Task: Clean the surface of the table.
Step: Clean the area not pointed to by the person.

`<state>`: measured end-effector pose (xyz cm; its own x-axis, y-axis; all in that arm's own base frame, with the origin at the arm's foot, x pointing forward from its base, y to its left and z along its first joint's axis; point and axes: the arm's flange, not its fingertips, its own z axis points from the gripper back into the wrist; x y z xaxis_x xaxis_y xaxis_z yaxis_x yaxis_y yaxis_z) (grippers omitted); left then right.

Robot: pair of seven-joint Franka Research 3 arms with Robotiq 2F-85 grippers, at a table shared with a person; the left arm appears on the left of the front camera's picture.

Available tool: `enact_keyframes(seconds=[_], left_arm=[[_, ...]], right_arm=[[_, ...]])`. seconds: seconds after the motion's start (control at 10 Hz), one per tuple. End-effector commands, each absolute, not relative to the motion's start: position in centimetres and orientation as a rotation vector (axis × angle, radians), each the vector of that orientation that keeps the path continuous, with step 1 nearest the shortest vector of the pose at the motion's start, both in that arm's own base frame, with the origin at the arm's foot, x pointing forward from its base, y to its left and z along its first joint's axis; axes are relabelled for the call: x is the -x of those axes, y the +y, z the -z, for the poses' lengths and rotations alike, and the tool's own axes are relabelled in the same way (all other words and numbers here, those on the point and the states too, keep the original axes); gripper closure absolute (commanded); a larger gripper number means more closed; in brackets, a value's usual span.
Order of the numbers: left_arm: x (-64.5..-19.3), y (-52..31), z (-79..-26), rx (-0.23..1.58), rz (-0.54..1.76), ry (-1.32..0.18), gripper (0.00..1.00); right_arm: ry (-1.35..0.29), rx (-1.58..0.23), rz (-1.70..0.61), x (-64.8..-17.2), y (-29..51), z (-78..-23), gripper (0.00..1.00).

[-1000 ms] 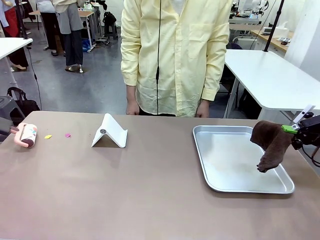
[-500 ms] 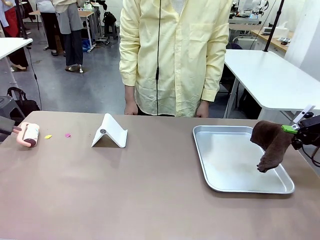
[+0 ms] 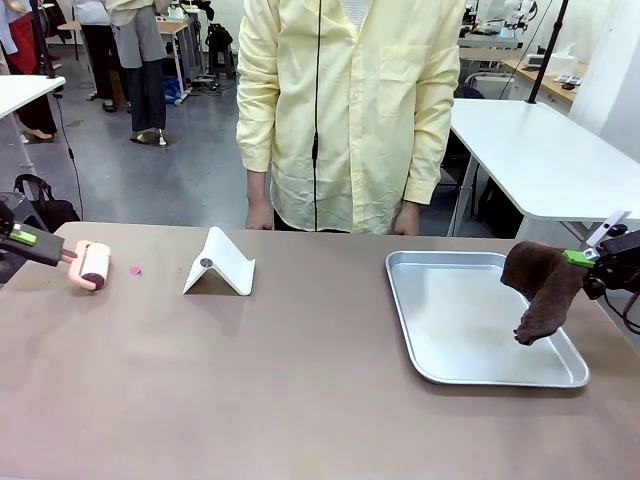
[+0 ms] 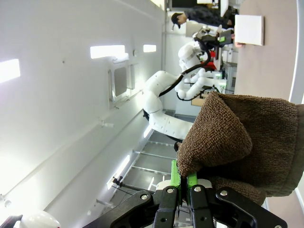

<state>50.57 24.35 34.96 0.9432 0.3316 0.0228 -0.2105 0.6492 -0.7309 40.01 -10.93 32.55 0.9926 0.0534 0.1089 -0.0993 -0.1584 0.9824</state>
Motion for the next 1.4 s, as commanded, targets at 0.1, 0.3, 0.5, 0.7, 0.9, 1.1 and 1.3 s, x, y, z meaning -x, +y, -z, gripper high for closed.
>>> enact_keyframes(seconds=[0.1, 0.3, 0.5, 0.7, 0.9, 1.1, 1.3], left_arm=[[-50.9, 20.1, -33.2, 0.737, -0.342, -0.107, 0.78], [-51.9, 18.2, -34.0, 0.764, -0.353, -0.070, 0.78], [-52.8, 16.5, -34.4, 0.763, -0.347, -0.040, 0.78], [-53.3, 15.1, -34.7, 0.787, -0.329, -0.030, 0.78], [-52.9, 14.0, -36.4, 0.859, -0.299, -0.067, 0.78], [-49.0, 13.5, -42.1, 1.003, -0.222, -0.182, 0.78], [-43.9, 14.6, -47.5, 1.128, -0.179, -0.182, 0.78]], right_arm=[[-0.038, -1.736, -0.149, -39.9, -10.9, -32.9, 0.94], [-0.038, -1.736, -0.149, -39.9, -10.9, -32.9, 0.94], [-0.038, -1.736, -0.149, -39.9, -10.9, -32.9, 0.94], [-0.038, -1.736, -0.149, -39.9, -10.9, -32.9, 0.94], [-0.038, -1.736, -0.149, -39.9, -10.9, -32.9, 0.94], [-0.038, -1.736, -0.149, -39.9, -10.9, -32.9, 0.94], [-0.038, -1.736, -0.149, -39.9, -10.9, -32.9, 0.94]])
